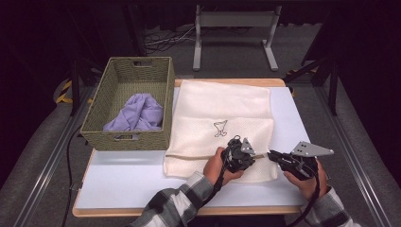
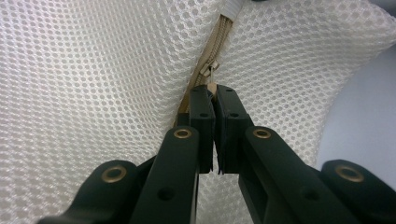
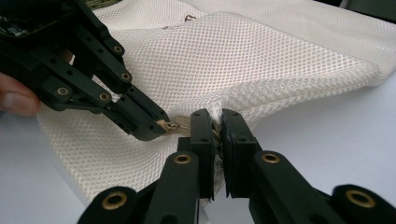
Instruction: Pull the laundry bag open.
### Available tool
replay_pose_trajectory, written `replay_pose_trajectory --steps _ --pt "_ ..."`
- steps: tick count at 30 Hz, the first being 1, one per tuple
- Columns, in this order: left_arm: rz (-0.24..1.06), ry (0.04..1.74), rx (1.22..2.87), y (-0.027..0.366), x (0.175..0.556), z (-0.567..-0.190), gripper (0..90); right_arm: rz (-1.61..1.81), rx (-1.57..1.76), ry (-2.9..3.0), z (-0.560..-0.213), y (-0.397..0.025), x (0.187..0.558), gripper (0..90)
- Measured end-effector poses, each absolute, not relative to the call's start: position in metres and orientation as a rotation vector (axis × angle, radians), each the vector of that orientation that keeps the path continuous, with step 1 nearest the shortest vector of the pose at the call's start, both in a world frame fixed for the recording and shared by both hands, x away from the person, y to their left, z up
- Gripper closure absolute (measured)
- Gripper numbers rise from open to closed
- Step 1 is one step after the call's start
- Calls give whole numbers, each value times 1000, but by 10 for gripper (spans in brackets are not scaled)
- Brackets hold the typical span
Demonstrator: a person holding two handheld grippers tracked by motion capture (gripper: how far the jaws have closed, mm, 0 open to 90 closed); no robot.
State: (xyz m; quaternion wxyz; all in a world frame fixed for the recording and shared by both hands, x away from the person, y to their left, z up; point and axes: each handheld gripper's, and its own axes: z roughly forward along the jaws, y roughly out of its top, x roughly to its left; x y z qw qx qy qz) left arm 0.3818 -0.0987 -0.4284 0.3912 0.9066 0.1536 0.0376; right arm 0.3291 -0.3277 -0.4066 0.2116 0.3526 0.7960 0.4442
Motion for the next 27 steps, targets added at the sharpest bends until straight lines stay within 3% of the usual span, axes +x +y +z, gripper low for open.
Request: replay_pose_trajectory --steps 18,27 --pt "-39 364 2322 -90 390 -428 874 1202 939 2221 -408 -325 326 853" --pt "5 358 2354 -75 388 -428 873 1162 972 2175 -410 -327 325 855"
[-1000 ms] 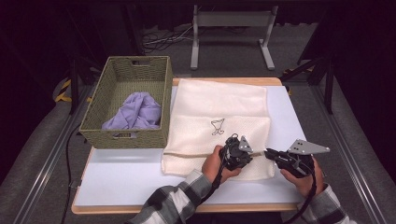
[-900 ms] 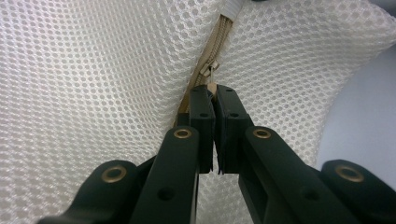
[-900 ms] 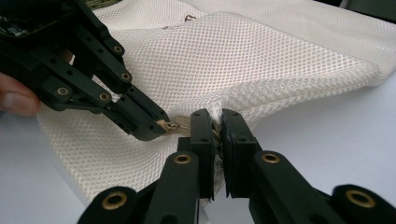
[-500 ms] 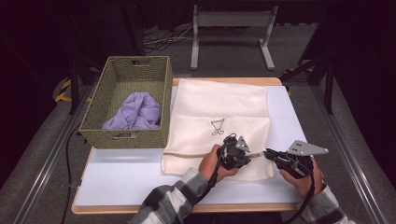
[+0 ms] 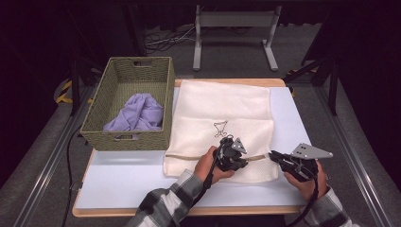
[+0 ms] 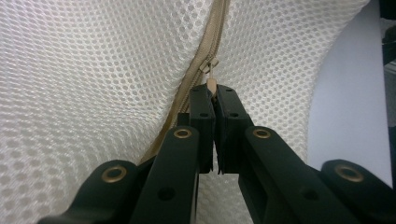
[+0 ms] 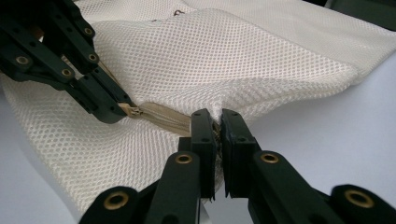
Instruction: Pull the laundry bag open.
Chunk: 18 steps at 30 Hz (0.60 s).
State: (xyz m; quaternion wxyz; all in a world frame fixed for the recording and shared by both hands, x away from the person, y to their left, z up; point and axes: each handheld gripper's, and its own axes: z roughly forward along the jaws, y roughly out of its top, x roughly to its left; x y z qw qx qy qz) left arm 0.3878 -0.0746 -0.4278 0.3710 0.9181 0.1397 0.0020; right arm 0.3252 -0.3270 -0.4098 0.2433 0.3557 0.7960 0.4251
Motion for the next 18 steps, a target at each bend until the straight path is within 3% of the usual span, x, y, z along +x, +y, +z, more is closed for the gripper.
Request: replay_pose_trajectory --steps 18 --pt "65 388 2388 -12 387 -426 872 1150 1084 2136 -414 -341 330 855"
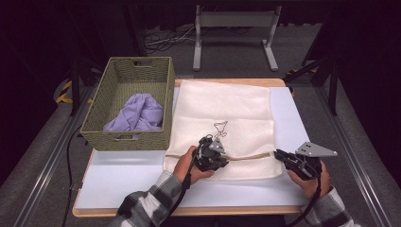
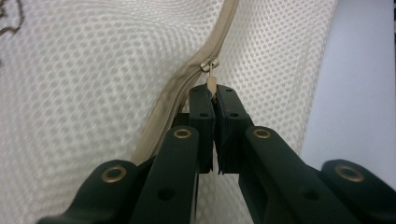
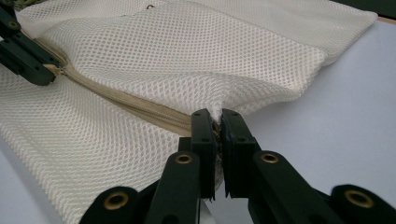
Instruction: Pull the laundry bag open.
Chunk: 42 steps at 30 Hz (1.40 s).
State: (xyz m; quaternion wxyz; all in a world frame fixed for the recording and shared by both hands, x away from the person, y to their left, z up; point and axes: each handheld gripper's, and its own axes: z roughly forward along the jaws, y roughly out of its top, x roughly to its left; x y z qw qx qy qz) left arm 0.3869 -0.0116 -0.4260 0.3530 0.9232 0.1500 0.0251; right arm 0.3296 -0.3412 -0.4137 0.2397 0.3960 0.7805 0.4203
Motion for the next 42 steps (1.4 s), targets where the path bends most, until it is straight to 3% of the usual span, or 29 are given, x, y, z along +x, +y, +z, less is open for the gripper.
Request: replay_pose_trajectory --steps 42 --pt "150 577 2376 110 374 -426 871 1081 1094 2119 -418 -346 333 854"
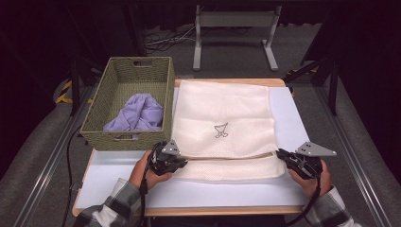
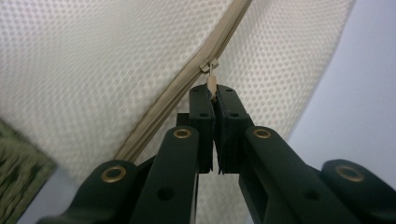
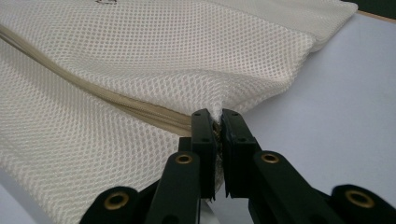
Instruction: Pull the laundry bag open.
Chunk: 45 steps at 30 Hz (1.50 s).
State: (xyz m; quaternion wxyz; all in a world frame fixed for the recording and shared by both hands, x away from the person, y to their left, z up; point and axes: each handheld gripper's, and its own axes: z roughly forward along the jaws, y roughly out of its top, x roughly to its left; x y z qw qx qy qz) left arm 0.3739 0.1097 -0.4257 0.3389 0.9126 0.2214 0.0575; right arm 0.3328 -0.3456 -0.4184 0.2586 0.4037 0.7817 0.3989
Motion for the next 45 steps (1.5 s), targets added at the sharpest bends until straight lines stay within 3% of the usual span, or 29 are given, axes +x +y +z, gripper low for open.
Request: replay_pose_trajectory --steps 17,45 --pt "177 686 2356 152 367 -433 871 1077 1101 2122 -418 -347 333 855" --pt "210 719 2365 174 363 -440 872 1082 1103 2132 -419 -346 334 854"
